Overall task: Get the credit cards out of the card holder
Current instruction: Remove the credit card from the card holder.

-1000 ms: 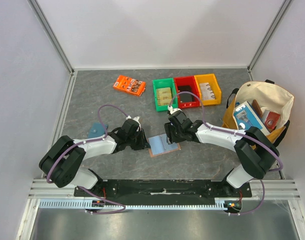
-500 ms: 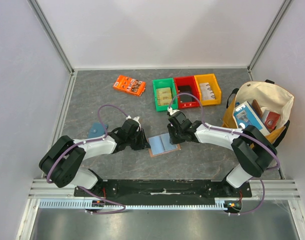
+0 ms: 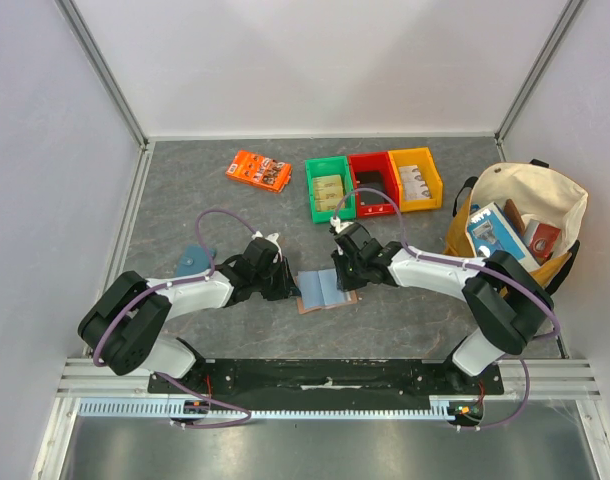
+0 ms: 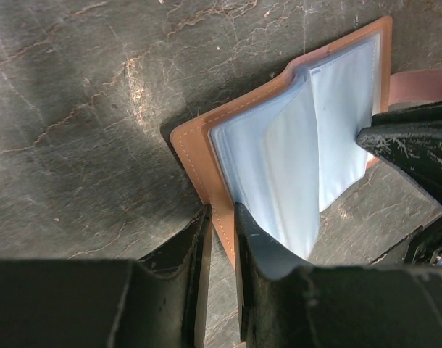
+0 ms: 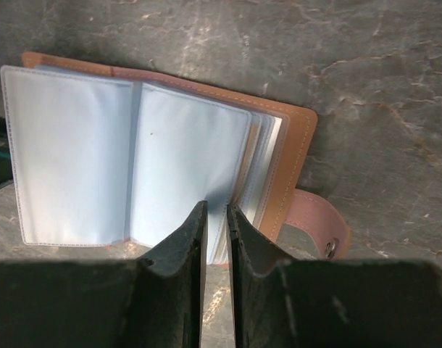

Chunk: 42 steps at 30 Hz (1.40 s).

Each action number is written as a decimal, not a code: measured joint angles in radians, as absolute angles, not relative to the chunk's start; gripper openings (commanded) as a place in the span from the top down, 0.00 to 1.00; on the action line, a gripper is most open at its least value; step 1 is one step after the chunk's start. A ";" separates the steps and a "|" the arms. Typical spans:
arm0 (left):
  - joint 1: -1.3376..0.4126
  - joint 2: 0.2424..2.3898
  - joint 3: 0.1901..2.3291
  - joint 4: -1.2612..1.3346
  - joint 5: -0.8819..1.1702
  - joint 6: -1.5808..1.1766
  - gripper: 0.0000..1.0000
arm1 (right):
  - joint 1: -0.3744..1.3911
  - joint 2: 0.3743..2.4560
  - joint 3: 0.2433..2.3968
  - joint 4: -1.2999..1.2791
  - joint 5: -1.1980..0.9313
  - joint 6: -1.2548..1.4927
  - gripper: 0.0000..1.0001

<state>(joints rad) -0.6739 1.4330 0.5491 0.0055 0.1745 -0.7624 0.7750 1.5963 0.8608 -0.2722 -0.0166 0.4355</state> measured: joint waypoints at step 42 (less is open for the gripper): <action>-0.692 1.336 0.630 -0.115 0.141 -0.783 0.65 | 0.752 1.586 0.889 -0.302 0.038 0.405 0.41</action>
<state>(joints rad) -0.6922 1.3361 0.6296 -0.1146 0.1413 -0.7834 0.7517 1.5860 0.8886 -0.3016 0.0380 0.4053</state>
